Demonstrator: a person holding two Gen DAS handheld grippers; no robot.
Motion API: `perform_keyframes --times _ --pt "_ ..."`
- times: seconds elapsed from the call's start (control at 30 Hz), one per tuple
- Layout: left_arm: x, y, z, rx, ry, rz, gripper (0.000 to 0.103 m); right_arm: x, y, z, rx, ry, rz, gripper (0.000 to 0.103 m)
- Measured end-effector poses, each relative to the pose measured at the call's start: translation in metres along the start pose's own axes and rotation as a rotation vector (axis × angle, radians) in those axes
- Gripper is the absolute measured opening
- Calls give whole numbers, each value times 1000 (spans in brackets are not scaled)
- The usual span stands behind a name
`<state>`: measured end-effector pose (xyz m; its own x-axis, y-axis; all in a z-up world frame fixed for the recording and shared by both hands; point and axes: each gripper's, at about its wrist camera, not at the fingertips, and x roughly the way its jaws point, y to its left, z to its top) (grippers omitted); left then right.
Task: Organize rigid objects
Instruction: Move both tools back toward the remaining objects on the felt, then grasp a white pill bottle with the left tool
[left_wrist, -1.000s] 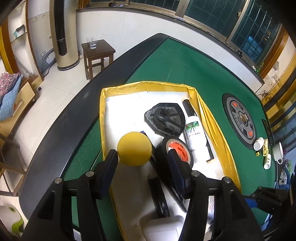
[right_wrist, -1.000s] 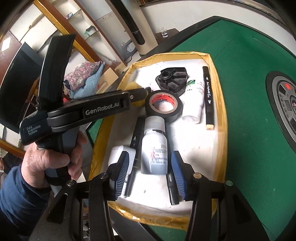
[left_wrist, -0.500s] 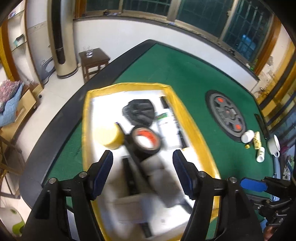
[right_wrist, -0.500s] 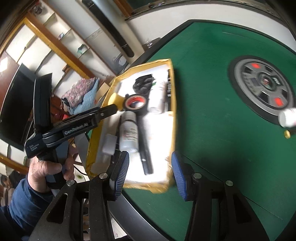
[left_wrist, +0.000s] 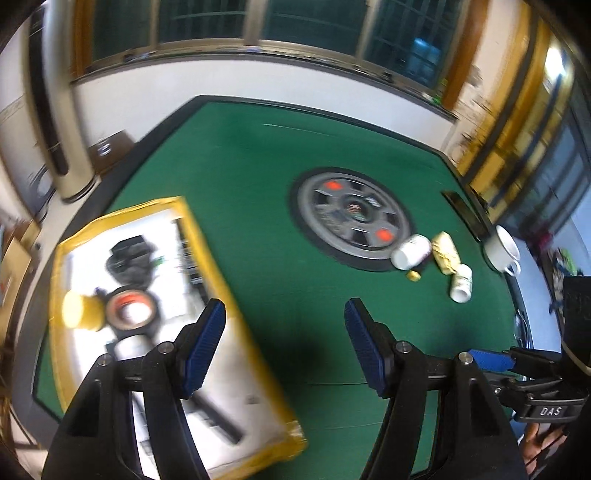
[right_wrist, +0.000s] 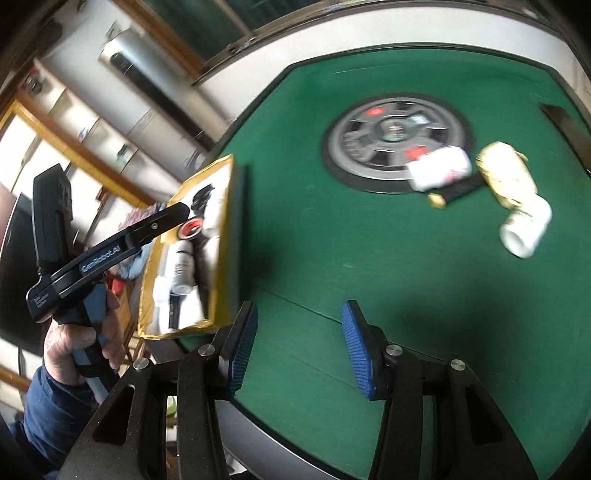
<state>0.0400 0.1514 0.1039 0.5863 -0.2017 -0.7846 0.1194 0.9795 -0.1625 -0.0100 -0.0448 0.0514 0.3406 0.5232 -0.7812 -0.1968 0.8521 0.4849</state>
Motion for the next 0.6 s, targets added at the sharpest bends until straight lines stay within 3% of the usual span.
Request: perform_keyframes --times 0.33,0.6 --pt "59 -116 25 280 63 -132 66 -38 -77 -17 129 -6 -58 43" --pt "127 -148 54 356 148 -138 65 -62 -128 -29 190 -17 -86 43"
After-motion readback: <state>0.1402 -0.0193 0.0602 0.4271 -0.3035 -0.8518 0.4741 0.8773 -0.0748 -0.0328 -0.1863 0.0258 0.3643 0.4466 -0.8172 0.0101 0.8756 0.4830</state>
